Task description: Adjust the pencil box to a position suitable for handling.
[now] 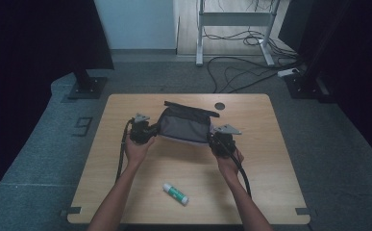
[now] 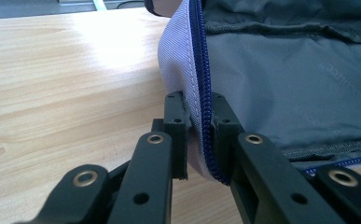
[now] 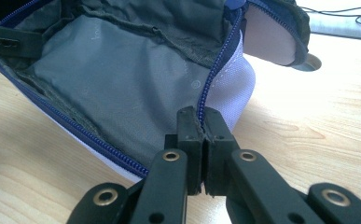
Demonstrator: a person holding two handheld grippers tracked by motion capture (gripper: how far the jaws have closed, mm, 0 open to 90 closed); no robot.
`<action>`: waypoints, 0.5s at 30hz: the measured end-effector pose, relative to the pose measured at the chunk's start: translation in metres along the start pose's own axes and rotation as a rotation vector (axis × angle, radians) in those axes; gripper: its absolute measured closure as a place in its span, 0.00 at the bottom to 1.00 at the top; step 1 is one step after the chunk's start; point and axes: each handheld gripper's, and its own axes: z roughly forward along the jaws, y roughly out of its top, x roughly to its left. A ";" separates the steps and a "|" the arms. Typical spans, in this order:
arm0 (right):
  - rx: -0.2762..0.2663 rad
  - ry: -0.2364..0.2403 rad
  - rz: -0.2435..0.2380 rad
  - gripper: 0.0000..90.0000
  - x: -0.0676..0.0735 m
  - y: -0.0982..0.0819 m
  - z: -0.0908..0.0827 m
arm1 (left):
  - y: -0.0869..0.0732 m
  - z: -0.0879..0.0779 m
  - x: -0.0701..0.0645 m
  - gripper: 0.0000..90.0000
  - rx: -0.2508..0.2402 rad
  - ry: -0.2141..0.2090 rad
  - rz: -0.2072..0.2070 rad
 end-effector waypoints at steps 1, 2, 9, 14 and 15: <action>0.002 0.002 0.000 0.96 0.000 -0.001 0.000 | -0.001 -0.001 0.000 0.90 -0.003 -0.001 -0.001; 0.001 0.003 0.001 0.96 0.000 -0.002 0.000 | -0.002 -0.001 0.000 0.90 -0.002 -0.002 0.000; 0.000 0.010 -0.001 0.96 0.003 -0.005 -0.002 | -0.007 -0.004 0.000 0.90 -0.001 -0.007 -0.001; -0.005 0.016 0.005 0.96 0.004 -0.008 -0.004 | -0.011 -0.008 -0.002 0.90 -0.003 -0.006 0.005; -0.004 0.018 0.004 0.96 0.004 -0.008 -0.004 | -0.012 -0.009 -0.002 0.90 -0.004 -0.007 0.006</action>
